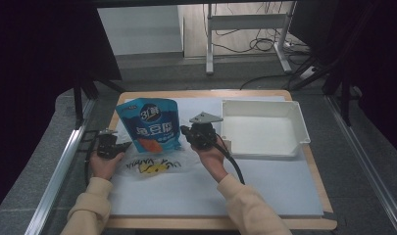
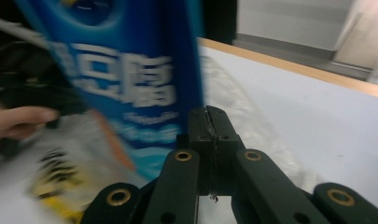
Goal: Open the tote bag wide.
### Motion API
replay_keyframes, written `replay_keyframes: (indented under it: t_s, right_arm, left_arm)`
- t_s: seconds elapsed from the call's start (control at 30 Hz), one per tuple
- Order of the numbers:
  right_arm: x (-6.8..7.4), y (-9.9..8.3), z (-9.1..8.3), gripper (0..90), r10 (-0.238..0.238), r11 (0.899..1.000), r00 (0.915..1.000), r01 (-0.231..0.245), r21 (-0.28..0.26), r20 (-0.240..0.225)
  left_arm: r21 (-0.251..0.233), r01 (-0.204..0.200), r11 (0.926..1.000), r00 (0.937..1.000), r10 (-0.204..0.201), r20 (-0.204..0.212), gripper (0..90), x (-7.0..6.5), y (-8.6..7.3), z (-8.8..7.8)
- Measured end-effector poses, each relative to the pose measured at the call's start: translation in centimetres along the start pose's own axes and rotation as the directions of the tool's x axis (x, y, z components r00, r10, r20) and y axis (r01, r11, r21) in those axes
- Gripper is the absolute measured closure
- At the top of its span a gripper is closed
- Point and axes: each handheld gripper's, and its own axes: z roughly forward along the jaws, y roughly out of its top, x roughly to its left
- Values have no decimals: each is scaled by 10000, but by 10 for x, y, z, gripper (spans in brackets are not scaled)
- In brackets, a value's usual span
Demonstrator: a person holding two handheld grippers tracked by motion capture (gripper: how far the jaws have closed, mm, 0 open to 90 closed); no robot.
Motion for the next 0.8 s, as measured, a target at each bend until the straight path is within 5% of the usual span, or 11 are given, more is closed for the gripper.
replay_keyframes:
  t_s: [0.07,0.2,0.27,0.4,0.53,0.67,0.8]
  right_arm:
    - [5,-1,-1,886,-64,10000,9998,65,63,-185]
    - [26,-14,16,886,-460,9923,9921,588,1091,-1164]
    - [29,-17,21,885,-518,9901,9909,672,1229,-1240]
    - [41,-40,61,885,-265,9760,9846,628,2086,-1725]
    - [51,-56,80,886,103,9657,9773,453,2556,-2118]
    - [64,-72,83,886,-172,9500,9683,936,2978,-2494]
    - [66,-79,75,887,-86,9503,9637,908,2978,-2667]
  left_arm:
    - [-19,-4,10000,10000,4,-17,900,0,0,1]
    - [-12,-11,10000,10000,11,-18,900,-1,0,1]
    - [-7,-18,10000,10000,18,-3,900,-1,0,0]
    - [-35,-8,10000,10000,8,29,900,0,0,0]
    - [-78,39,10000,10000,-39,73,900,0,-1,-1]
    - [-62,49,10000,10000,-49,83,900,0,-1,-1]
    - [-17,23,10000,10000,-23,75,900,-1,-1,-1]
